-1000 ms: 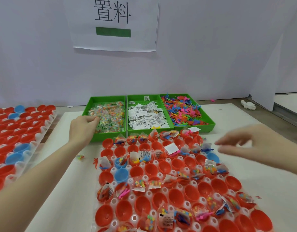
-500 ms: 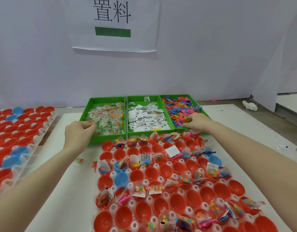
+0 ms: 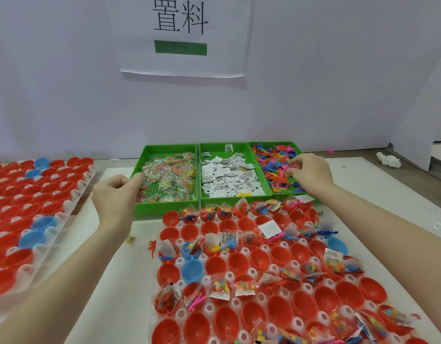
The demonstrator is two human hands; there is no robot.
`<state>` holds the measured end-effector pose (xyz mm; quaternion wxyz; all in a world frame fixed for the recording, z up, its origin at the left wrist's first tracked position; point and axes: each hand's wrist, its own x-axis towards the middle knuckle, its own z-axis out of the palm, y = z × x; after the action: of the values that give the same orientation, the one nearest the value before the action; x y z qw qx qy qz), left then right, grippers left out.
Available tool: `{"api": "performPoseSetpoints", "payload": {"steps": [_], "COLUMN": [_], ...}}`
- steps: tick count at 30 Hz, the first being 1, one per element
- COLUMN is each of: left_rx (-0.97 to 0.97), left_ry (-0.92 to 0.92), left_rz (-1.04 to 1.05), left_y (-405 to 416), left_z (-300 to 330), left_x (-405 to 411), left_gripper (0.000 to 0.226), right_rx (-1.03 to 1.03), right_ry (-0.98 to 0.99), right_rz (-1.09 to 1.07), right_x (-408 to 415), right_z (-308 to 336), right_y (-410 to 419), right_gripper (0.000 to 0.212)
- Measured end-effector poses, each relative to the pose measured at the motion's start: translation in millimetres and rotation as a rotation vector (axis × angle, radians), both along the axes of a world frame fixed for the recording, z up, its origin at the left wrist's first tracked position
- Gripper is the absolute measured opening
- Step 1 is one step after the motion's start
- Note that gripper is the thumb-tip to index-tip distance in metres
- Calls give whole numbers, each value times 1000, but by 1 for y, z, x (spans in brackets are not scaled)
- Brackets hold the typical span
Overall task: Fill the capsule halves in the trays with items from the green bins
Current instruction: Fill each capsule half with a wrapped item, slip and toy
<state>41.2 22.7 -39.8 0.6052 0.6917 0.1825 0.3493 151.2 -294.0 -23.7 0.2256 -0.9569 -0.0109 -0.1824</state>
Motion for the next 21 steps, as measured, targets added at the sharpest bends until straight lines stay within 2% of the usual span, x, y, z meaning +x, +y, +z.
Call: {"api": "performPoseSetpoints", "payload": {"steps": [2,4,7,8,11,15,18,21], "left_rx": [-119,-238,-410,-435,-378,-351,-323,-240], "left_ry": [-46,-65,-71,-69,-30,-4,29,52], "left_rz": [-64,-120,-181,-185,-188,-109,-65,-36], "left_y": [-6,-11,-13,-14,-19,-18,-17,-17], "left_z": [4,7,7,7,-4,-21,-28,-32], "left_x": [-12,-27,-53,-62,-90,-116,-119,-118], "left_gripper": [34,26,49,48,15,7,8,8], "right_rx": [-35,14,165,204,229,31,-192,-273], "right_ry": [31,71,129,154,205,280,299,334], "right_rz": [-7,-17,48,97,277,374,291,220], "right_x": [5,9,12,11,7,8,12,16], "right_z": [3,7,9,9,8,-1,-5,-4], "right_y": [2,6,19,26,49,72,80,84], "right_gripper": [23,21,16,18,23,22,39,29]}}
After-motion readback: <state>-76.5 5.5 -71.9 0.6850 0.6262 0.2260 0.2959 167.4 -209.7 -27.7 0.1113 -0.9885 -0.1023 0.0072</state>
